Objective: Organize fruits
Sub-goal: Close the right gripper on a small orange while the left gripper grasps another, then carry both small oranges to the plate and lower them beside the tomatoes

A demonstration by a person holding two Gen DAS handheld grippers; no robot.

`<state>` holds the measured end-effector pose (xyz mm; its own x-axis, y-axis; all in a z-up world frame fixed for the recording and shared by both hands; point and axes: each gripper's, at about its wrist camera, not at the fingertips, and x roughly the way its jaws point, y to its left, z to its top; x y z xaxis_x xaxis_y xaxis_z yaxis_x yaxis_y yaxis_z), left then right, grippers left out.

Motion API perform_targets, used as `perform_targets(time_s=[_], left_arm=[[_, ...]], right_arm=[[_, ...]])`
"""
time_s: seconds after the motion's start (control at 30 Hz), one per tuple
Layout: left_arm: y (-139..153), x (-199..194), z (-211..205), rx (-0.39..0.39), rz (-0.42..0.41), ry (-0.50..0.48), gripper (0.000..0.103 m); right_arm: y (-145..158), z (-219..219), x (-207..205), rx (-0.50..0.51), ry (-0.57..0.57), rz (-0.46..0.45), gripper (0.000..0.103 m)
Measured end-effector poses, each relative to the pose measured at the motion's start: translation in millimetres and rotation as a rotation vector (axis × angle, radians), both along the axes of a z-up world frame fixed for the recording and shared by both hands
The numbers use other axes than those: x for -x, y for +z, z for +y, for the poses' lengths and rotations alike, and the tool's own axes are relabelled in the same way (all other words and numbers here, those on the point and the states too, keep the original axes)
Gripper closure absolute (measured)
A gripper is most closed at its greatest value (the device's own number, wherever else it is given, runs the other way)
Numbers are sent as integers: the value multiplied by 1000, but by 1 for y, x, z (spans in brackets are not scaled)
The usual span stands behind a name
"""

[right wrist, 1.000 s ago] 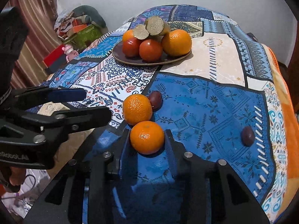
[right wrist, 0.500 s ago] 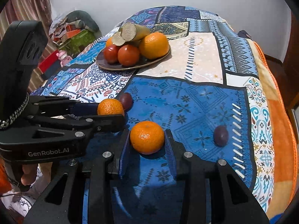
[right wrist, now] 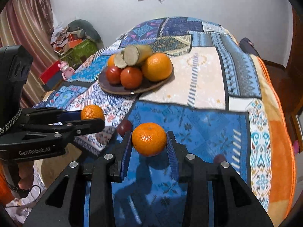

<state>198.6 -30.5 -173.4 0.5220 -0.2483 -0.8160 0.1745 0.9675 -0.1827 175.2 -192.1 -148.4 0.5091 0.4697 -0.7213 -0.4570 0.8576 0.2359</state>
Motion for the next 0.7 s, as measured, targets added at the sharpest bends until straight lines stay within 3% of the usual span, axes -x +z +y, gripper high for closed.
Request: perform_targets(time_s=[0.7], left_arm=[[27, -39, 77, -41, -90, 127, 66]], right_arm=[[7, 47, -47, 24, 44, -54, 70]])
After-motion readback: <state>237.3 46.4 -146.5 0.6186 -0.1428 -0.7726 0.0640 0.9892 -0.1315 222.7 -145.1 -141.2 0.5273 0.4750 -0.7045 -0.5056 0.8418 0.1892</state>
